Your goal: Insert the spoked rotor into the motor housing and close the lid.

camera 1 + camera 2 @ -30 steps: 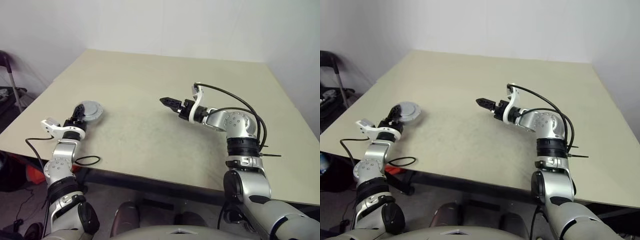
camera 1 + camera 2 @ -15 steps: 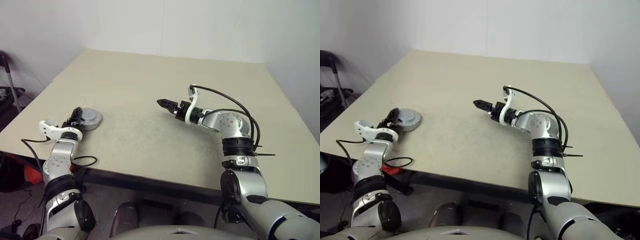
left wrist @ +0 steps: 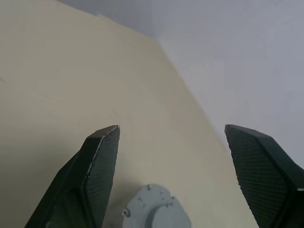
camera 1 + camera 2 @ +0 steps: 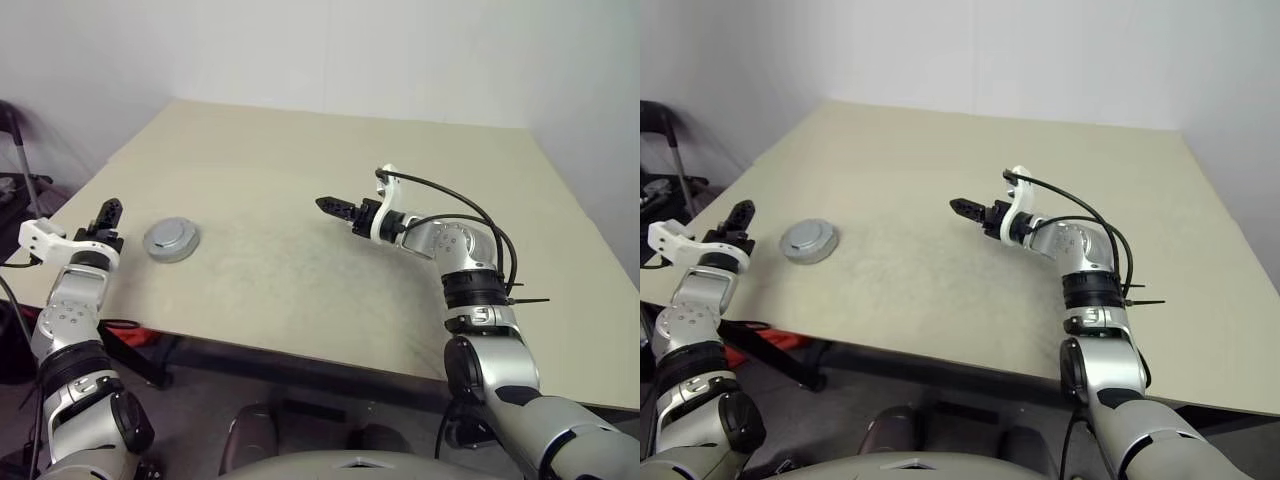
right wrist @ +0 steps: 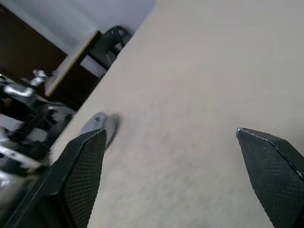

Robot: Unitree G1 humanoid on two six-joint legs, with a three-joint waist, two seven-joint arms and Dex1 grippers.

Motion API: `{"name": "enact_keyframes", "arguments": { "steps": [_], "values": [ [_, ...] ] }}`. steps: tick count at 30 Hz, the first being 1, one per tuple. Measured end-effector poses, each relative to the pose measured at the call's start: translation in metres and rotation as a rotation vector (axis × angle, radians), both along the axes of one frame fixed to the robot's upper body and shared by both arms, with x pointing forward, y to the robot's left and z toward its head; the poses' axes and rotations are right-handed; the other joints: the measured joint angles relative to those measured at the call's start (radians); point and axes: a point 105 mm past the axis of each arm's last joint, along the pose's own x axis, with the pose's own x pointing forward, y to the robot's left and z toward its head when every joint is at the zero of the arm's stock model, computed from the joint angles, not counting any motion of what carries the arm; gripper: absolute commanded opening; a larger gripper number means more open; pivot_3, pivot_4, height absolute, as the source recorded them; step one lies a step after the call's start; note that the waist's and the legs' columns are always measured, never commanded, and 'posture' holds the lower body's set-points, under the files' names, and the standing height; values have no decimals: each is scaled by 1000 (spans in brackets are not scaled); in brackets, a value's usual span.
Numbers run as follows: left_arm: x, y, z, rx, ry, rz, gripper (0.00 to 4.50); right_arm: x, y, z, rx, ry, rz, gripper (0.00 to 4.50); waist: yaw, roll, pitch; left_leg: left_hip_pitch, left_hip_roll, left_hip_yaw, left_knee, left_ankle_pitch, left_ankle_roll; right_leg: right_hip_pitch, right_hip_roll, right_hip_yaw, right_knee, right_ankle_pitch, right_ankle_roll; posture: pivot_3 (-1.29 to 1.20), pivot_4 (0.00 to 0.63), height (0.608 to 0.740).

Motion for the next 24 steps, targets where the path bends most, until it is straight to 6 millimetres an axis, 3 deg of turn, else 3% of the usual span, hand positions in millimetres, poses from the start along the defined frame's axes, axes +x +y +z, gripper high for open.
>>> {"name": "enact_keyframes", "arguments": {
  "steps": [4,8,10,16,20,24],
  "values": [
    [12,-39,17,241,-15,-130,3728,1,-14,-1,-135,-185,-35,4500,4,0,0,1,0,0,1,0,0,1,0,0,0,0,0,0,0,740],
    [10,-122,29,505,-123,-490,3728,-3,-42,5,-242,-293,15,4500,10,0,0,1,-1,0,1,0,1,1,-1,0,0,0,-1,0,0,740],
    [8,-143,27,573,-132,-583,3728,-4,-53,8,-296,-331,35,4500,5,0,0,2,1,0,1,0,1,1,1,0,1,-1,-3,0,0,740],
    [9,-177,11,789,-97,-711,3728,-2,-92,-13,-501,-323,32,4500,-18,1,0,3,1,1,1,0,1,1,1,0,1,-2,-8,0,0,740],
    [15,-187,9,817,-104,-720,3728,1,-102,-24,-554,-308,-11,4500,-21,2,1,3,2,2,1,0,2,1,1,0,1,-2,-9,0,0,740],
    [15,-189,4,827,-92,-726,3728,0,-98,-25,-556,-322,-12,4500,-19,2,1,3,2,3,2,-2,5,1,1,0,1,-2,-10,0,0,740]
  ]
}}
